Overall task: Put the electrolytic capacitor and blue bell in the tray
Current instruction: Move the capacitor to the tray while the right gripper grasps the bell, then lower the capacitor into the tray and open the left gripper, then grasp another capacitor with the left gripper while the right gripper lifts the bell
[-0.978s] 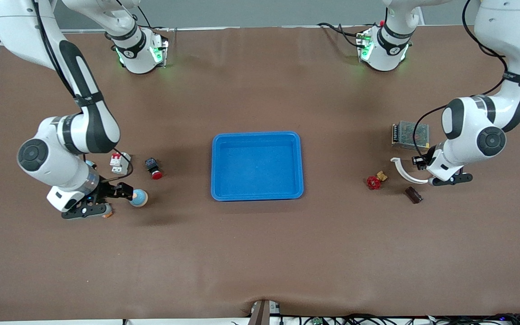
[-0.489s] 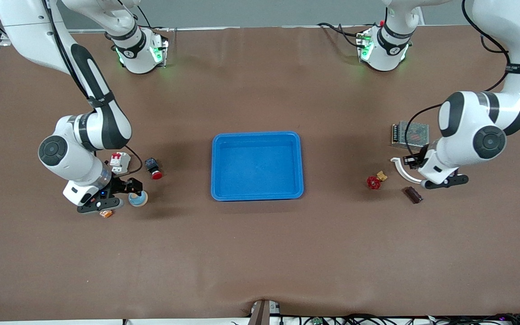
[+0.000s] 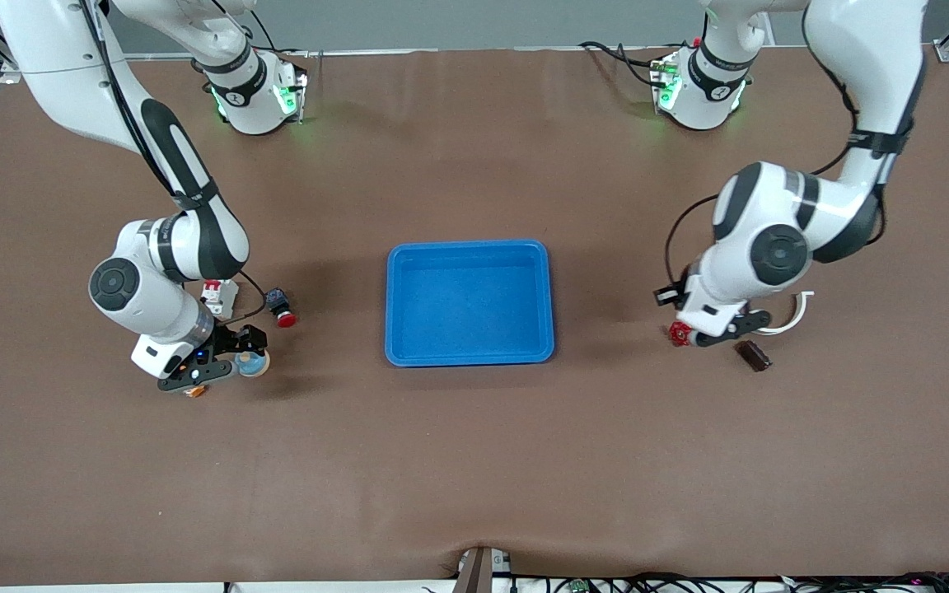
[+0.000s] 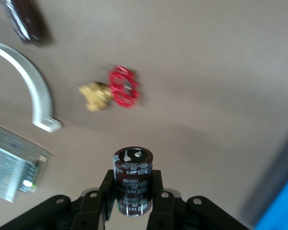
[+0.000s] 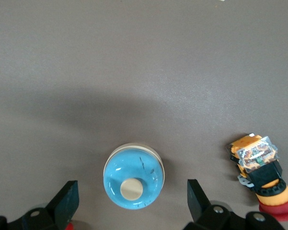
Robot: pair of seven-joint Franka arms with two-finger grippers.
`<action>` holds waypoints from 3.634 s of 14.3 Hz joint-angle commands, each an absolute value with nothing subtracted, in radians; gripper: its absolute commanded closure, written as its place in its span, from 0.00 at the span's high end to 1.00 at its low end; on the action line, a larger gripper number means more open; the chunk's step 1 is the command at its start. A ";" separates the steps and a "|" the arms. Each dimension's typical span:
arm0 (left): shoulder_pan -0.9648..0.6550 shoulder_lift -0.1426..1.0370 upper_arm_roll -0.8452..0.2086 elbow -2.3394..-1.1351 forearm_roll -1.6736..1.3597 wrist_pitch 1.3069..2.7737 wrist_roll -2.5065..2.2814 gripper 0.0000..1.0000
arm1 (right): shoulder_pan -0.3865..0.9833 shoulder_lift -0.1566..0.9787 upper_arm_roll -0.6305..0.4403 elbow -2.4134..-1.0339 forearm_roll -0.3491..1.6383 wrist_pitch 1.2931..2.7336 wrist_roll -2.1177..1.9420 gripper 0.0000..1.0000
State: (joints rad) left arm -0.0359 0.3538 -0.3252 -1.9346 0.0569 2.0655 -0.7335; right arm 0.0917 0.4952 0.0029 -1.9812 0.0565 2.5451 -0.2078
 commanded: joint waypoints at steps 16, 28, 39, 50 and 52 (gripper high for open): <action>-0.446 0.752 -0.322 -1.540 0.026 2.071 -1.630 0.00 | 0.095 0.578 0.003 -1.985 0.067 2.658 -0.236 1.00; -0.471 0.758 -0.311 -1.537 0.012 2.075 -1.761 1.00 | 0.095 0.578 0.003 -1.991 0.067 2.648 -0.288 0.79; -0.316 0.638 -0.267 -1.509 0.207 1.973 -1.559 1.00 | 0.097 0.557 0.008 -1.907 0.072 2.492 -0.272 0.56; 0.101 0.600 -0.267 -1.565 0.215 1.831 -0.838 0.90 | 0.247 0.483 0.012 -1.749 0.113 2.136 0.202 0.56; 0.127 0.615 -0.267 -1.568 0.280 1.842 -0.830 0.86 | 0.274 0.466 0.023 -1.749 0.194 2.106 0.277 0.56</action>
State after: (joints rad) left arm 0.1185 0.6128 -0.2562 -1.5540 0.2116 1.8263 -0.8356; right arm 0.2501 0.4986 0.0203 -1.7388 0.1302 2.1388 0.1999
